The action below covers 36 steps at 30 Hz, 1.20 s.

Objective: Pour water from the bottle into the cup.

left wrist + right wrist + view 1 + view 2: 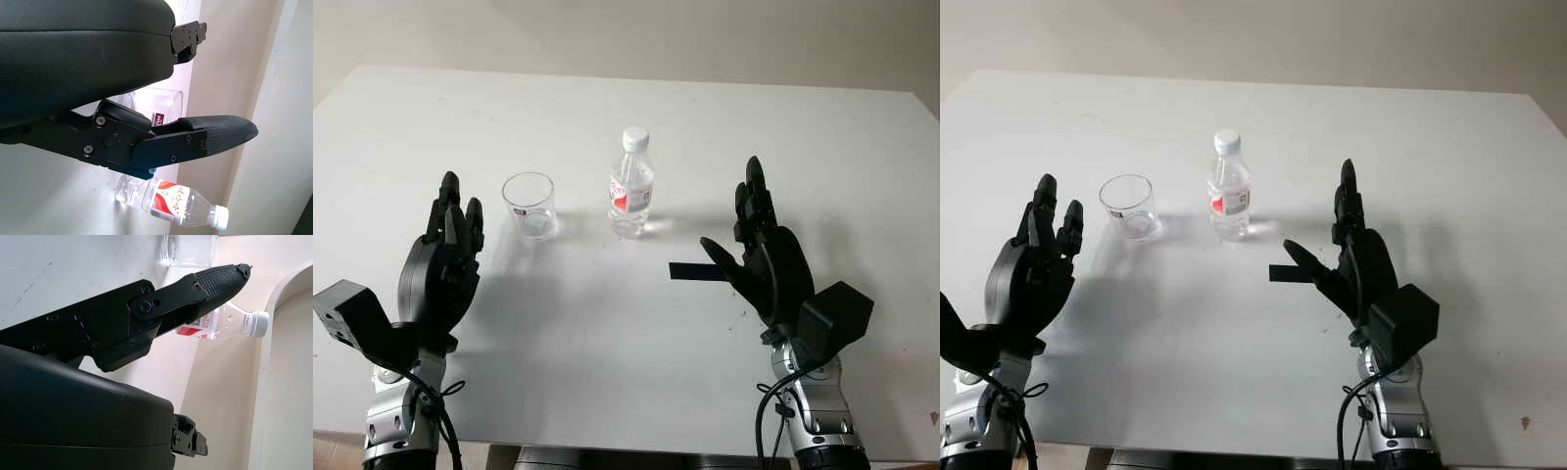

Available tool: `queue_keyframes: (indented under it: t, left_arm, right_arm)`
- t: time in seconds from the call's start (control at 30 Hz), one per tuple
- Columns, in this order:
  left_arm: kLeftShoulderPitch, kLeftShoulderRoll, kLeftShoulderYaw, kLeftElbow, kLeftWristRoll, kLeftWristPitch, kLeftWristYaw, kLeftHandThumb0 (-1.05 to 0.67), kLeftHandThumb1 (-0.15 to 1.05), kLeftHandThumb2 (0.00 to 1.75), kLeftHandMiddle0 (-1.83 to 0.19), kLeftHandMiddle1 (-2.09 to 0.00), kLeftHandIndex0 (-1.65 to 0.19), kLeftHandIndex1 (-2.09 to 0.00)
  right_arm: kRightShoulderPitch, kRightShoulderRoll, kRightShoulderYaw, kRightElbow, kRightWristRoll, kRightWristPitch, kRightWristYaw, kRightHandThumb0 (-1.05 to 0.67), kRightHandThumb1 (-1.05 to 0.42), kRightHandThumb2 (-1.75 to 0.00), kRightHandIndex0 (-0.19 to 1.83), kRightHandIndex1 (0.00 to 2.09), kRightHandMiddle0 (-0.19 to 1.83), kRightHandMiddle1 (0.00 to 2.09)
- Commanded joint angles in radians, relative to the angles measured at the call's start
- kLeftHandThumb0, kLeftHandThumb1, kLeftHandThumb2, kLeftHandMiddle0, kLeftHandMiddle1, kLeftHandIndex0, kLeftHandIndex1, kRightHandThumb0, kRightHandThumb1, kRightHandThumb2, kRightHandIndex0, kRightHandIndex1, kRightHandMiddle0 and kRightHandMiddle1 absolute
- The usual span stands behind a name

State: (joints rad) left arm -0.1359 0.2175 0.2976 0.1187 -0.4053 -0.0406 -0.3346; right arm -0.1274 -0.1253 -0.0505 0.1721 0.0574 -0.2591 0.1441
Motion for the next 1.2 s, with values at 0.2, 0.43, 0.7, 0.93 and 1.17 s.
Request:
queue_keyframes:
  t: [0.2,0.43,0.7,0.93,1.17]
  left_arm:
    - [-0.026,0.002,-0.003,0.008,0.008,-0.009,0.004,-0.81,1.05,0.59,0.19,-0.04,0.19,-0.01]
    - [-0.04,0.0,-0.004,0.031,0.011,-0.022,-0.003,-0.81,1.05,0.6,0.19,-0.02,0.19,0.0]
    - [-0.033,-0.005,-0.005,0.028,0.01,-0.03,-0.003,-0.82,1.05,0.59,0.19,-0.02,0.19,0.0]
    - [-0.023,-0.012,-0.003,0.026,0.006,-0.036,-0.008,-0.81,1.05,0.58,0.19,-0.02,0.19,0.0]
    - [-0.02,-0.015,-0.005,0.024,0.011,-0.039,-0.008,-0.81,1.05,0.59,0.19,-0.02,0.19,0.0]
  right_arm:
    - [-0.015,0.0,-0.007,0.017,0.009,0.004,0.007,-0.92,-1.01,-0.05,-0.19,0.0,-0.19,0.0]
    - [-0.088,-0.004,-0.002,0.096,0.01,-0.004,0.029,-0.95,-0.99,-0.05,-0.19,0.0,-0.19,0.0]
    - [-0.312,-0.019,0.012,0.254,-0.019,0.015,0.06,-0.94,-0.95,-0.04,-0.19,0.0,-0.19,0.0]
    - [-0.503,-0.027,0.032,0.45,-0.066,0.041,0.064,-0.99,-0.93,-0.05,-0.19,0.0,-0.19,0.0]
    - [-0.59,-0.012,0.028,0.602,-0.051,0.017,0.082,-0.98,-0.92,-0.05,-0.19,0.0,-0.19,0.0]
